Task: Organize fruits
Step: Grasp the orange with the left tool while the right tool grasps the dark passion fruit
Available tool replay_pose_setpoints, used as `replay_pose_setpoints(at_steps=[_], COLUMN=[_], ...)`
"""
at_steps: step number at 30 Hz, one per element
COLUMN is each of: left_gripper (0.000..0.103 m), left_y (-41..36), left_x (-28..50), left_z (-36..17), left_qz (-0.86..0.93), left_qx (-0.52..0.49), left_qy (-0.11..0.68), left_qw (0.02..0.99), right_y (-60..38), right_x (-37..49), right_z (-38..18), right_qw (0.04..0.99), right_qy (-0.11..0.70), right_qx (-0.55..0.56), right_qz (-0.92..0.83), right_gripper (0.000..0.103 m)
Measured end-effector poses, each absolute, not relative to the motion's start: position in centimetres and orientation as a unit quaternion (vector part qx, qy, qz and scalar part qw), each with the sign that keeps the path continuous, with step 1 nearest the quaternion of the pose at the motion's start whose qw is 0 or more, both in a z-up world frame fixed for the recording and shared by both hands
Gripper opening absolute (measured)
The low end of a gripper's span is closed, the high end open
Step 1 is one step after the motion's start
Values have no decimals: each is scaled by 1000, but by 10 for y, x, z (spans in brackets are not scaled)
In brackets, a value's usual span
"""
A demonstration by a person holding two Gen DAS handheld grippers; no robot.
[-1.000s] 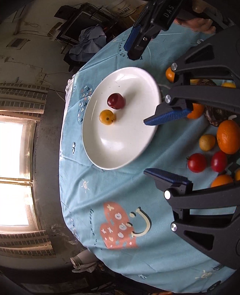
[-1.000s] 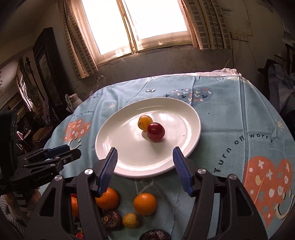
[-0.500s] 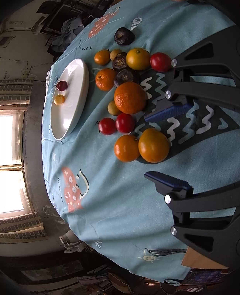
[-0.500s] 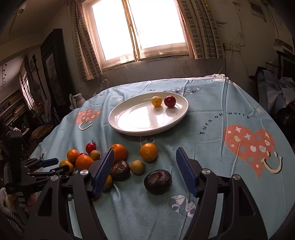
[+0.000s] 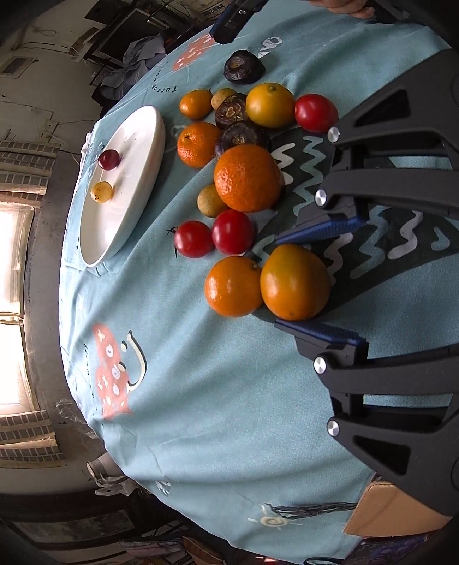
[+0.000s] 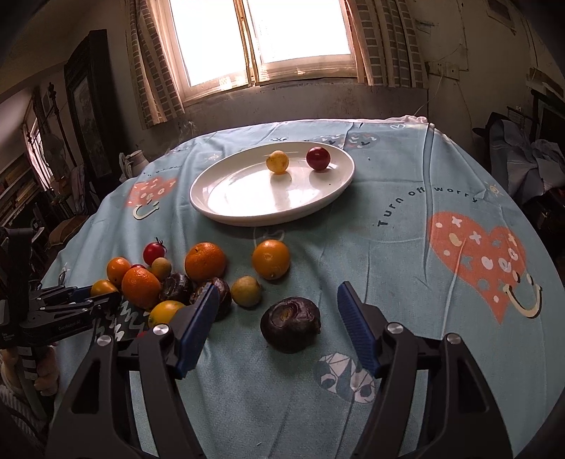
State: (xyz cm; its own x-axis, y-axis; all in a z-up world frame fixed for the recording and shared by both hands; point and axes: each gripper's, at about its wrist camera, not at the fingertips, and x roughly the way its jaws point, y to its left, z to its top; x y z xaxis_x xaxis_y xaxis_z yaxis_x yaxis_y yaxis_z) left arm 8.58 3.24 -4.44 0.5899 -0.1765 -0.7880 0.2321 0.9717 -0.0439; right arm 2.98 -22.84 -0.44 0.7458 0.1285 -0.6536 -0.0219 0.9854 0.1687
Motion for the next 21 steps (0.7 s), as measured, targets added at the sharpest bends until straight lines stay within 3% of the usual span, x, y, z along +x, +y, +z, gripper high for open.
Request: replay_pose_setpoints(at_steps=[14,17,18,21], left_gripper=[42,42,42,43], left_y=[31,28,27,20], left_x=[69,68,68,67], left_z=[-28,-29,-29,-30], left_qz=[-136,-142,-144,-154], left_qx=[31,36,40,52], left_qy=[393,393,393,395], left_qw=[909,908,907,904], right_y=[-229,-230,-230,-230], right_x=[46,49,50,50], right_z=[-35,-38,-39,-38], right_qw=[900,899,897,898], right_qy=[429,431,434,432], right_qx=[70,70,72,74], right_qz=[35,36,41,48], right_gripper=[70,57,47,44])
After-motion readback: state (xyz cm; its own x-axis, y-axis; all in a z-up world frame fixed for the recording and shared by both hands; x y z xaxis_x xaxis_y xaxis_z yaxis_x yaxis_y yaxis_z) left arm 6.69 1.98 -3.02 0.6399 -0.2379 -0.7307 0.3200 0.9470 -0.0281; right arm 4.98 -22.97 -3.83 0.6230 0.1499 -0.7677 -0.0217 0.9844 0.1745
